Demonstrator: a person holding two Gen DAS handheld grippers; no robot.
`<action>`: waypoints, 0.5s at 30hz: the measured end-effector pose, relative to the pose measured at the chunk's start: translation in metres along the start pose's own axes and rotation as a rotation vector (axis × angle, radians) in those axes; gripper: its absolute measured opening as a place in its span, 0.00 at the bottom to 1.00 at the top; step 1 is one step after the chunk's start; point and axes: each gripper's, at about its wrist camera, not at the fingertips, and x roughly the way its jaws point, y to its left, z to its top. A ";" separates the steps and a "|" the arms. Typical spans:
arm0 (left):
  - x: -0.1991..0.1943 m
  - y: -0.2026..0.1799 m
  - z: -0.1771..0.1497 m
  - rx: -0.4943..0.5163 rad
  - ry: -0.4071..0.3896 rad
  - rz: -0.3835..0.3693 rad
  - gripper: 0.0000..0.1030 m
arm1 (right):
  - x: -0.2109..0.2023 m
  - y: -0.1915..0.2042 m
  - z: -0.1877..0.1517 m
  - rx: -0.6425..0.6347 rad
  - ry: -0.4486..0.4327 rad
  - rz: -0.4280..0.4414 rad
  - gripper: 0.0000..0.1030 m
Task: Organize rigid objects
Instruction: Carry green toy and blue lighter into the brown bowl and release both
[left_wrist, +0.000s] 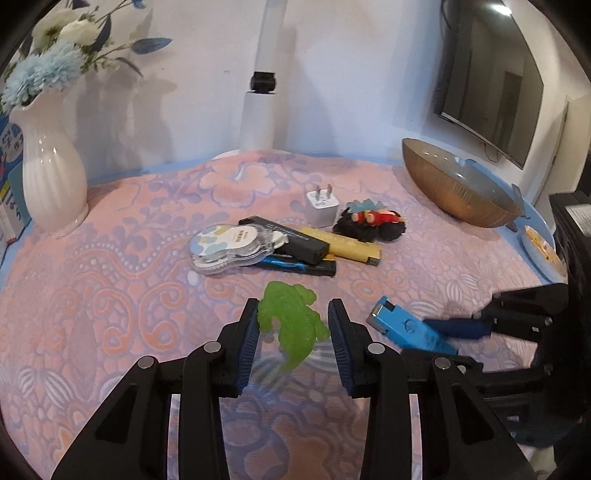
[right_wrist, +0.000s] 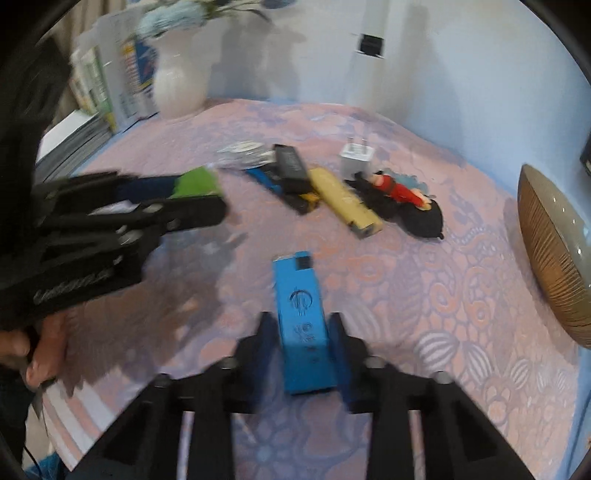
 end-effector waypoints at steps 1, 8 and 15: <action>-0.001 -0.001 0.000 0.005 -0.003 0.003 0.33 | -0.004 0.001 -0.005 -0.002 -0.001 -0.010 0.23; -0.004 -0.025 0.003 0.094 0.037 -0.007 0.33 | -0.036 -0.048 -0.044 0.210 -0.015 -0.107 0.23; -0.042 -0.104 0.051 0.239 -0.095 -0.137 0.33 | -0.108 -0.151 -0.061 0.441 -0.140 -0.120 0.23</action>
